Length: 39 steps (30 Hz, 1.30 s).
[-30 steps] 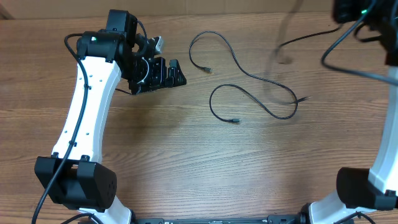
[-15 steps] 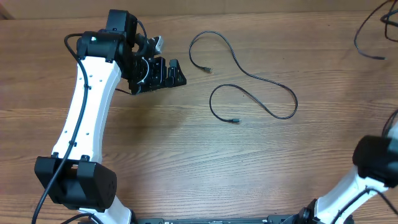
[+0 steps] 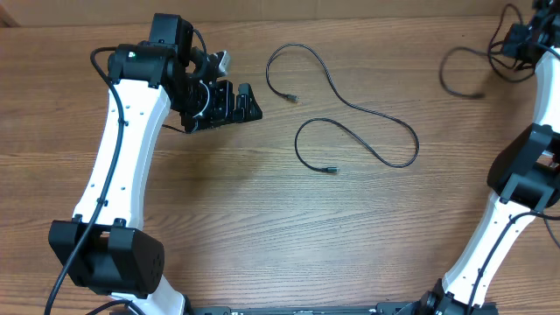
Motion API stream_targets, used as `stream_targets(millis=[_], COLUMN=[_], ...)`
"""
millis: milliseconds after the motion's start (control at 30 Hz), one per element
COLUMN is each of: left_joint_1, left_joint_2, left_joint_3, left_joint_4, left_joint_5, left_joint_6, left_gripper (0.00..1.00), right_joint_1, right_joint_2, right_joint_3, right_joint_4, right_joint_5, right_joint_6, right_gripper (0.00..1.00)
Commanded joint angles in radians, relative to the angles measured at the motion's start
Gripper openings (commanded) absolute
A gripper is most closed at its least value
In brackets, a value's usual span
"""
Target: Untangle cables
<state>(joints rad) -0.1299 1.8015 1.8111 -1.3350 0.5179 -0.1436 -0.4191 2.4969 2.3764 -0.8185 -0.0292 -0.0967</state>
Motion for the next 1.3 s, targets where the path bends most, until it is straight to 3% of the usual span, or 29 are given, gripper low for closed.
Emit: stream_targets(millis=[0,133,367,567,967,1167,1267], left_joint_1=[0.005,0.005,0.005,0.005,0.005,0.005,0.005], left_joint_2=[0.011,0.011,0.011,0.011,0.011,0.011,0.011], left_joint_3=[0.008,0.008,0.008,0.008,0.008,0.008,0.008], left_joint_4=[0.001,0.001,0.001,0.001,0.001,0.001,0.001], left_joint_5=[-0.005,-0.005,-0.005,-0.005,-0.005,-0.005,-0.005], left_joint_6=[0.005,0.005,0.005,0.005,0.005,0.005,0.005], left_gripper=[1.0,0.99,1.0,1.0,0.99,1.0,1.0], right_joint_1=[-0.003,-0.003,-0.001,0.022,0.159,0.301,0.377], right_joint_2=[-0.016,-0.034,-0.143,-0.268,-0.251,-0.187,-0.158], right_joint_3=[0.013,0.013,0.014,0.014,0.012,0.011,-0.009], right_joint_4=[0.0,-0.016,-0.063,-0.115,-0.513,-0.655,-0.664], right_joint_5=[0.006,0.006,0.001,-0.005,-0.37,-0.357,-0.327], right_joint_6=[0.023,0.041,0.266,0.364,0.35,0.203,0.2], right_gripper=[1.0,1.0,1.0,1.0,1.0,1.0,1.0])
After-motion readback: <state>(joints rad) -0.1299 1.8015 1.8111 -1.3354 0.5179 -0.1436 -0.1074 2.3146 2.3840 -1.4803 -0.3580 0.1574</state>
